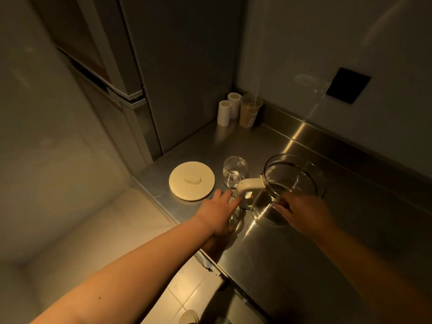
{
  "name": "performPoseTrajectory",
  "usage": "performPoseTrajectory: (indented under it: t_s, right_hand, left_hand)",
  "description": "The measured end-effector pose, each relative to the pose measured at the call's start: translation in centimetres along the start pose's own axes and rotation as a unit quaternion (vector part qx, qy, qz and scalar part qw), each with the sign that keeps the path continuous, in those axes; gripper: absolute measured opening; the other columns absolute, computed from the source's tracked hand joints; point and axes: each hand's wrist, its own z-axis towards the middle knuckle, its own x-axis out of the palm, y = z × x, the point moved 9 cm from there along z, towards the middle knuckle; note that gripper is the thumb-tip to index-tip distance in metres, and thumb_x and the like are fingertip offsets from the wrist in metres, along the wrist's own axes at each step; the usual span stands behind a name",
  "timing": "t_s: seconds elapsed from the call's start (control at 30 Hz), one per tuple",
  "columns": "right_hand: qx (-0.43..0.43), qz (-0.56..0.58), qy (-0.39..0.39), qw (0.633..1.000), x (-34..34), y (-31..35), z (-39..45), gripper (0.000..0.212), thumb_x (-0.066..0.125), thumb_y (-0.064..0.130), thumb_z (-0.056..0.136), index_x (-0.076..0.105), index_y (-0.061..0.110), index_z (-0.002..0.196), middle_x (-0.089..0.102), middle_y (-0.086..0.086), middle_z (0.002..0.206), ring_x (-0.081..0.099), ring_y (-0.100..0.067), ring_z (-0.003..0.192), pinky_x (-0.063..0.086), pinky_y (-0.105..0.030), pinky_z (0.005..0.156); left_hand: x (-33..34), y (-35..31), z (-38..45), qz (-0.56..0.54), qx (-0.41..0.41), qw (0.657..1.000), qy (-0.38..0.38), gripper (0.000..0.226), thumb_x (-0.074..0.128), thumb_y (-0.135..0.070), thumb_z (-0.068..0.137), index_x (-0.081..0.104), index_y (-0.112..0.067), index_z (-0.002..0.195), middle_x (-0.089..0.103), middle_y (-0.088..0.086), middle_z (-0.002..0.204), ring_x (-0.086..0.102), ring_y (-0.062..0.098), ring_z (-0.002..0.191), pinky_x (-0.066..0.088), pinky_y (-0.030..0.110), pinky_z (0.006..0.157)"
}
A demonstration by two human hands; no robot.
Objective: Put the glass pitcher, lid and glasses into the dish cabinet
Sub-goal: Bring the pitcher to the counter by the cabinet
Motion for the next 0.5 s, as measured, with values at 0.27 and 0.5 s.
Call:
performPoseTrajectory:
  t_s: [0.27, 0.5]
  right_hand:
    - [-0.090, 0.083, -0.190, 0.974, -4.5, 7.3, 1.6, 0.038, 0.067, 0.028, 0.082, 0.057, 0.014, 0.117, 0.058, -0.005, 0.114, 0.053, -0.018, 0.106, 0.040, -0.025, 0.085]
    - [-0.143, 0.040, -0.181, 0.972, -4.8, 18.8, 8.8, 0.042, 0.061, 0.033, 0.087, 0.054, 0.015, 0.124, 0.055, -0.003, 0.123, 0.051, -0.020, 0.114, 0.042, -0.031, 0.089]
  left_hand:
    - [-1.5, 2.4, -2.6, -0.059, 0.025, 0.994, -0.092, 0.080, 0.047, -0.064, 0.085, 0.024, -0.019, 0.148, 0.023, 0.008, 0.154, 0.025, 0.025, 0.138, 0.035, 0.045, 0.105]
    - [-5.2, 13.7, -5.9, -0.053, -0.033, 0.987, -0.148, 0.074, 0.037, -0.063, 0.090, 0.024, -0.019, 0.148, 0.021, 0.005, 0.155, 0.023, 0.022, 0.140, 0.031, 0.043, 0.109]
